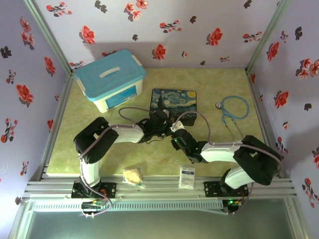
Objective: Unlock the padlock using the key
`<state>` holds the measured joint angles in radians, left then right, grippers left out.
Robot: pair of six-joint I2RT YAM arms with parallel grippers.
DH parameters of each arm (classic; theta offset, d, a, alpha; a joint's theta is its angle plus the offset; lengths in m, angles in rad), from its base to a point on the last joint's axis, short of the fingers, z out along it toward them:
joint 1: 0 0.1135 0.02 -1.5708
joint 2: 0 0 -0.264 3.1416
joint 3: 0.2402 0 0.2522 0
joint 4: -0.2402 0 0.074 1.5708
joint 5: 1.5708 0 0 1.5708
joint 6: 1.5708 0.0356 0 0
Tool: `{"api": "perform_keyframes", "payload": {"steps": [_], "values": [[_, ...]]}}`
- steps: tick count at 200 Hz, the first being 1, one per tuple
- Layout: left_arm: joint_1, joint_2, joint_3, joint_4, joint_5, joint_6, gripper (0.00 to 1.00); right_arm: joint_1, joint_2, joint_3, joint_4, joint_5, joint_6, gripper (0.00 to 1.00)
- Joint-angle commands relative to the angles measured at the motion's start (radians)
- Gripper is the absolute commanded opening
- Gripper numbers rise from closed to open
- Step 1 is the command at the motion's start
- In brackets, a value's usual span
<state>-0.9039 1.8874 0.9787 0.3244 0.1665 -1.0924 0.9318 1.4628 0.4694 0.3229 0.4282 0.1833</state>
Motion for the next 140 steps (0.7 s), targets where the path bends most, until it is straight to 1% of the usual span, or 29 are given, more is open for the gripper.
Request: {"api": "perform_keyframes", "payload": {"steps": [1,46,68,75,85,99,112,124,134,140], "values": [[-0.007,-0.042,-0.007,0.048,0.054,-0.022,0.00,0.015,0.043,0.033,0.056,0.084,-0.039,0.25],[-0.001,-0.050,-0.012,0.050,0.061,-0.021,0.00,0.013,0.078,0.023,0.069,0.117,-0.041,0.24],[0.006,-0.055,-0.019,0.052,0.060,-0.024,0.00,0.021,0.087,0.029,0.039,0.145,-0.024,0.33],[0.012,-0.058,-0.029,0.063,0.061,-0.029,0.00,0.022,0.086,0.023,0.033,0.146,-0.011,0.34],[0.017,-0.063,-0.043,0.079,0.061,-0.038,0.00,0.021,0.079,0.009,0.029,0.145,0.008,0.33],[0.022,-0.070,-0.048,0.080,0.060,-0.037,0.00,0.022,0.074,-0.008,0.040,0.146,0.020,0.28],[0.023,-0.072,-0.045,0.073,0.060,-0.033,0.00,0.022,0.078,-0.008,0.044,0.153,0.022,0.27],[0.024,-0.074,-0.043,0.070,0.061,-0.031,0.00,0.024,0.081,0.005,0.014,0.159,0.031,0.31],[0.028,-0.078,-0.047,0.071,0.059,-0.031,0.00,0.028,0.081,0.000,0.002,0.165,0.042,0.38],[0.028,-0.080,-0.050,0.074,0.060,-0.032,0.00,0.031,0.083,-0.009,0.017,0.169,0.045,0.40]]}}
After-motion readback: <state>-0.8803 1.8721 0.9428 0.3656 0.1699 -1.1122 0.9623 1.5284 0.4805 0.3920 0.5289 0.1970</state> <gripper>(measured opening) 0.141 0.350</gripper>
